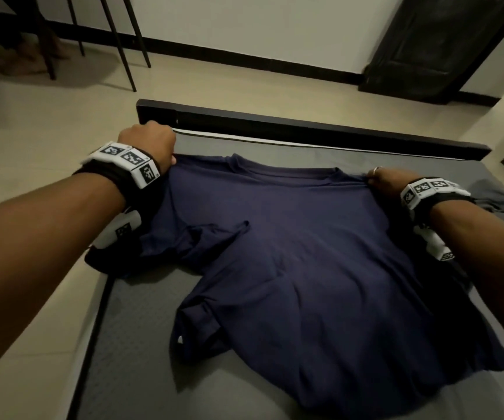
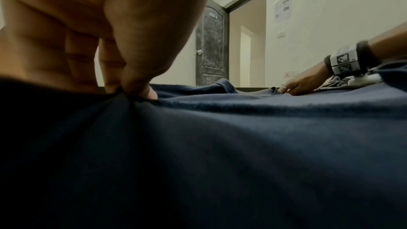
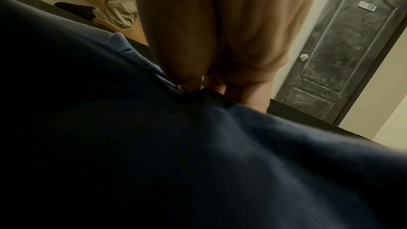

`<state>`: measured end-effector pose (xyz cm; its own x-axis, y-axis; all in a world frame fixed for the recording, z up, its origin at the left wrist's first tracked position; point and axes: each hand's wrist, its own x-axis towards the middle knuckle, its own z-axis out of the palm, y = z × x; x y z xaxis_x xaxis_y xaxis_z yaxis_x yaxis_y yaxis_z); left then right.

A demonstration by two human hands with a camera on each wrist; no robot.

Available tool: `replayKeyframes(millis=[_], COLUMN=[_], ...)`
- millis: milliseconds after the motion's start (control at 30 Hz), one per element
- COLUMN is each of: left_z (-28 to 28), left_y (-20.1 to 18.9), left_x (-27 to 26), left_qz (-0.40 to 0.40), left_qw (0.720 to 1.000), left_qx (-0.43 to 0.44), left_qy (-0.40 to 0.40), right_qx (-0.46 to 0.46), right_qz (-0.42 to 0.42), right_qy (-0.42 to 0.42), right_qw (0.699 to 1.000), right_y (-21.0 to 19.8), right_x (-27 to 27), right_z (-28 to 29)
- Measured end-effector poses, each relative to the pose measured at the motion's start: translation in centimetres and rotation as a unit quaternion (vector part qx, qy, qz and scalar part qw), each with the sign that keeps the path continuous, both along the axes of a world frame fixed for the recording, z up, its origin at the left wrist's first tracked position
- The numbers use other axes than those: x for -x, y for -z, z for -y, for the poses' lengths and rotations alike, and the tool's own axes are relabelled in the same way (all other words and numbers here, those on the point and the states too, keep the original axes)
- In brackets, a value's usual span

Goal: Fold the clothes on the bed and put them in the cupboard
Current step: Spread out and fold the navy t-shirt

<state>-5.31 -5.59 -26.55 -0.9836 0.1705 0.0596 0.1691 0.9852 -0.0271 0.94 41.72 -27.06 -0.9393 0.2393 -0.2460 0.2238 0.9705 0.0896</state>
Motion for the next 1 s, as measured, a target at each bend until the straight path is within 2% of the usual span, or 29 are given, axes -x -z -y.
replayKeyframes(millis=[133, 267, 367, 467, 533, 633, 733, 900, 1000], left_z=[-0.6, 0.1, 0.7, 1.3, 1.4, 1.5, 1.8, 2.1, 1.4], left_y=[-0.7, -0.3, -0.9, -1.2, -1.0, -0.4, -0.1, 1.3, 1.8], left_x=[2.0, 3.2, 3.9, 4.2, 4.3, 4.6, 4.9, 6.4, 7.0], left_qz=[0.012, 0.083, 0.17, 0.236, 0.226, 0.201, 0.183, 0.107, 0.098], left_qw=[1.0, 0.997, 0.985, 0.969, 0.972, 0.977, 0.979, 0.99, 0.994], left_qx=[0.003, -0.002, -0.027, -0.071, -0.066, -0.069, -0.085, -0.076, -0.041], left_qy=[0.004, -0.007, -0.021, -0.031, -0.021, -0.016, -0.022, -0.047, -0.036], right_qx=[0.044, 0.185, 0.188, 0.174, 0.175, 0.114, 0.076, 0.077, 0.079], right_qz=[0.011, 0.077, 0.095, 0.1, 0.095, 0.07, 0.036, 0.01, 0.001], right_qy=[0.066, 0.12, 0.156, 0.143, 0.126, 0.08, 0.072, 0.07, 0.076], right_qw=[0.997, 0.972, 0.965, 0.969, 0.972, 0.988, 0.994, 0.995, 0.994], right_y=[0.1, -1.1, -1.4, -1.3, -1.1, -0.9, -0.4, 0.3, 0.5], right_x=[0.1, 0.3, 0.3, 0.5, 0.9, 1.6, 2.2, 2.8, 3.3], right_z=[0.2, 0.2, -0.6, -1.8, -1.9, -1.8, -2.1, -3.0, -3.1])
